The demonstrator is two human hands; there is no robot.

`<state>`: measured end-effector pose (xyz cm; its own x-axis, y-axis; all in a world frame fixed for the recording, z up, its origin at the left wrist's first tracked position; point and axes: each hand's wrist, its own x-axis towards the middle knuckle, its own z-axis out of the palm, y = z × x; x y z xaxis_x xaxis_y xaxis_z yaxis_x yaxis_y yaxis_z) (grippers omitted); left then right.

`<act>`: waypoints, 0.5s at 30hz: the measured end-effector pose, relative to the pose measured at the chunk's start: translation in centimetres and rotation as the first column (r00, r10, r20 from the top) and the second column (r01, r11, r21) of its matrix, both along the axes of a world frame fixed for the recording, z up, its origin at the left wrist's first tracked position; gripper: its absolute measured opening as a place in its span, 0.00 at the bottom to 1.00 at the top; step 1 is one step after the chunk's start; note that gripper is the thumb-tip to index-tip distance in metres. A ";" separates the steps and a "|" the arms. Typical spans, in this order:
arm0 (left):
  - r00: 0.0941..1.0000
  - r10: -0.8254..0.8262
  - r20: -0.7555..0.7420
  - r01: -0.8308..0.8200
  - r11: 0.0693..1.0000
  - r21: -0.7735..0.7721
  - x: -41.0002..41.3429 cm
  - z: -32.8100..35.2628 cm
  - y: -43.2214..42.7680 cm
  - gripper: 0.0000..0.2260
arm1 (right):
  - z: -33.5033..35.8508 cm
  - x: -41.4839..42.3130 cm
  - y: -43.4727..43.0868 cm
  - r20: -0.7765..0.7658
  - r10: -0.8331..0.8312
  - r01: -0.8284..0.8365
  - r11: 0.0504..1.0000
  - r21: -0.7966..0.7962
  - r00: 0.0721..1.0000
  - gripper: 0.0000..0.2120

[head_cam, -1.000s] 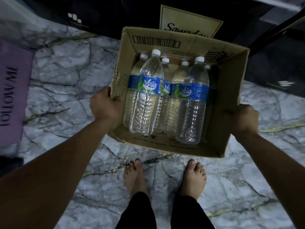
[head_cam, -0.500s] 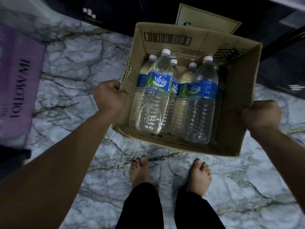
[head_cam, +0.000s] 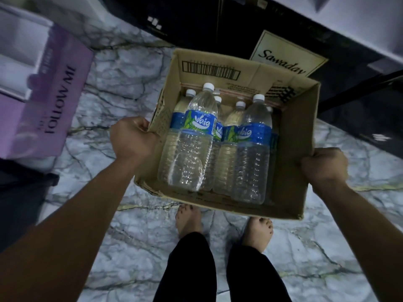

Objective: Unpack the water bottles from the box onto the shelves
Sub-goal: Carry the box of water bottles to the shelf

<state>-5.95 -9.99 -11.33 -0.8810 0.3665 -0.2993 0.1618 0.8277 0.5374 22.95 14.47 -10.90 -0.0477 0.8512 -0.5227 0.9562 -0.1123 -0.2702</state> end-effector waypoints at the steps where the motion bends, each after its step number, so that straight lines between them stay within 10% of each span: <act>1: 1.000 0.020 -0.001 -0.020 1.000 -0.013 -0.1 0.7 -0.7 0.07 | 0.6 -0.4 -0.2 -0.010 0.010 -0.010 1.000 -0.005 1.000 0.06; 15: 0.881 0.415 -0.227 -0.435 0.900 -0.040 4.7 18.4 -11.5 0.06 | 15.8 -6.9 -2.7 -0.190 0.365 -0.366 0.930 0.029 0.912 0.11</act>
<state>-1.21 -21.48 7.10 -0.9915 -0.0762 -0.1059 -0.1163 0.8838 0.4532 16.07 11.73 4.93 -0.4529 0.7519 -0.4792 0.8622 0.2326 -0.4499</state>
